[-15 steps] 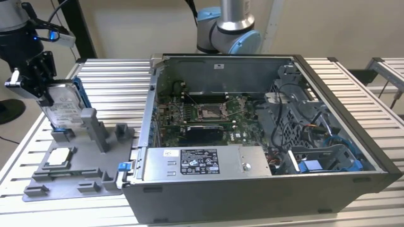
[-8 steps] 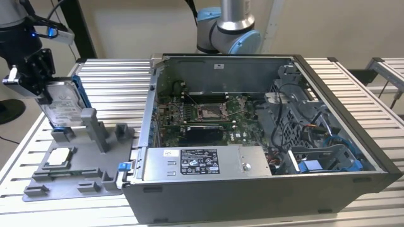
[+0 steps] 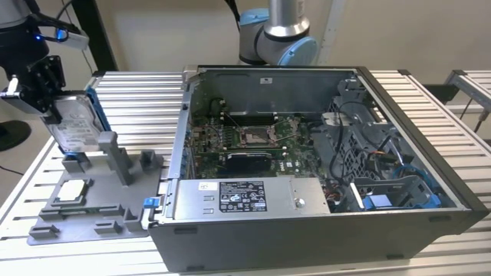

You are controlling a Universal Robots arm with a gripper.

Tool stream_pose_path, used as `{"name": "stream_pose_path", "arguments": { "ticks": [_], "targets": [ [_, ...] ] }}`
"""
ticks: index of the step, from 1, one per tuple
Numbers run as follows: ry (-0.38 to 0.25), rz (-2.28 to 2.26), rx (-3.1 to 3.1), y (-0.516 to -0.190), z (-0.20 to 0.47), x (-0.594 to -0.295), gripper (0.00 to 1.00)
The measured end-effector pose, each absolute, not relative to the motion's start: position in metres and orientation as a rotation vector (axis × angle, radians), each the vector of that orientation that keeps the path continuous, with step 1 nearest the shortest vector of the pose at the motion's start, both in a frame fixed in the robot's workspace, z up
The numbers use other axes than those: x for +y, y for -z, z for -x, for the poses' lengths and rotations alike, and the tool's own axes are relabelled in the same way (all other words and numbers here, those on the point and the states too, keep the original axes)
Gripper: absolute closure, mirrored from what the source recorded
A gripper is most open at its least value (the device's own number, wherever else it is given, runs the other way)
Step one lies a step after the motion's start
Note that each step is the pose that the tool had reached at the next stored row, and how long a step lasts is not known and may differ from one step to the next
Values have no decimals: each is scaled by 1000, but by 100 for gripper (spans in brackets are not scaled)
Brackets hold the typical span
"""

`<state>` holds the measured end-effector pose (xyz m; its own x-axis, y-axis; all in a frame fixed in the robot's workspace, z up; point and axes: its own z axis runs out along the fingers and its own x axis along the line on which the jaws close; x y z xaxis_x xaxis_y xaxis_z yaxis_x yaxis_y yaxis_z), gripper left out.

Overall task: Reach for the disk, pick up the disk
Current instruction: 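Pick up the disk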

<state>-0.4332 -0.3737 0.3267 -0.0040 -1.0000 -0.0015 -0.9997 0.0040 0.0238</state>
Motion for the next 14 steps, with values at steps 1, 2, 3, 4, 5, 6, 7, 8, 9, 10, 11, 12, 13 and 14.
{"name": "stream_pose_path", "arguments": {
  "ticks": [1,2,3,4,5,6,7,8,9,10,11,12,13,14],
  "targets": [
    [28,-2206,-2215,-328,433,-374,100],
    [28,-2206,-2215,-329,433,-374,100],
    [28,-2206,-2215,-330,433,-374,100],
    [28,-2206,-2215,-331,433,-374,100],
    [28,-2206,-2215,-332,433,-374,100],
    [28,-2206,-2215,-333,433,-374,100],
    [28,-2206,-2215,-334,433,-374,100],
    [28,-2206,-2215,-335,433,-374,100],
    [28,-2206,-2215,-336,433,-374,100],
    [28,-2206,-2214,-336,433,-374,100],
    [28,-2206,-2214,-337,433,-374,100],
    [28,-2206,-2214,-338,433,-374,100],
    [28,-2206,-2214,-339,433,-374,100],
    [28,-2206,-2214,-340,433,-374,100]
  ]
}}
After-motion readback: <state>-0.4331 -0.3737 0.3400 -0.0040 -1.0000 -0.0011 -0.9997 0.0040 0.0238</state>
